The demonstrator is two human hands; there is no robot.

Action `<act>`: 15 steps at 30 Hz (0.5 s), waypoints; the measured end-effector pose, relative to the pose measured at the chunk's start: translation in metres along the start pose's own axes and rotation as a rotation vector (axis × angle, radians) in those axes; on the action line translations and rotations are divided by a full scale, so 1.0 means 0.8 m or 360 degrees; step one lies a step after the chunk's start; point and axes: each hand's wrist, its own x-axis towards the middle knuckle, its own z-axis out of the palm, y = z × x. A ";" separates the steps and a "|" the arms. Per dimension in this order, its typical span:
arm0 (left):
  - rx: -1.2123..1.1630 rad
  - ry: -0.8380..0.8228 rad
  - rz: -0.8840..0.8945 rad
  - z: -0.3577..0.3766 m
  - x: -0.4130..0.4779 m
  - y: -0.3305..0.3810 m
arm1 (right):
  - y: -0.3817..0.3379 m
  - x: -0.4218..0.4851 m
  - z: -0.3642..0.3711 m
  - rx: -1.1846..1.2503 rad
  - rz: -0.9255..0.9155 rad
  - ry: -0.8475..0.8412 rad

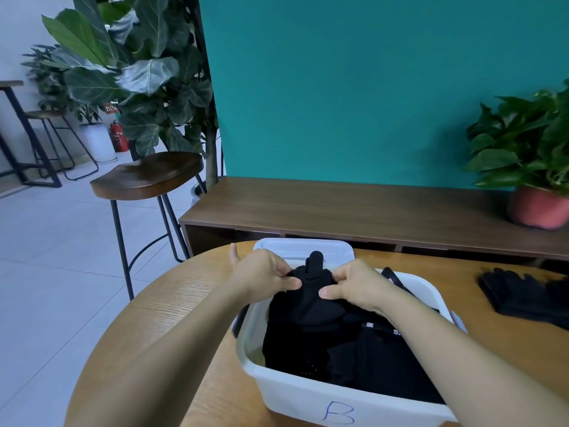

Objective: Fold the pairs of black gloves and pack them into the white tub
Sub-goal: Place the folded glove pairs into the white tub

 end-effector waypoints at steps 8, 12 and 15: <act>0.0540 -0.0131 0.0112 0.004 0.001 0.011 | 0.000 -0.001 0.004 -0.0345 0.0048 -0.0014; 0.0569 0.0043 0.0213 0.006 -0.004 0.007 | -0.002 -0.003 0.001 -0.0433 -0.0044 0.0083; 0.0494 0.0263 0.0252 0.002 -0.010 0.004 | -0.004 -0.010 -0.003 -0.0435 -0.0129 0.0183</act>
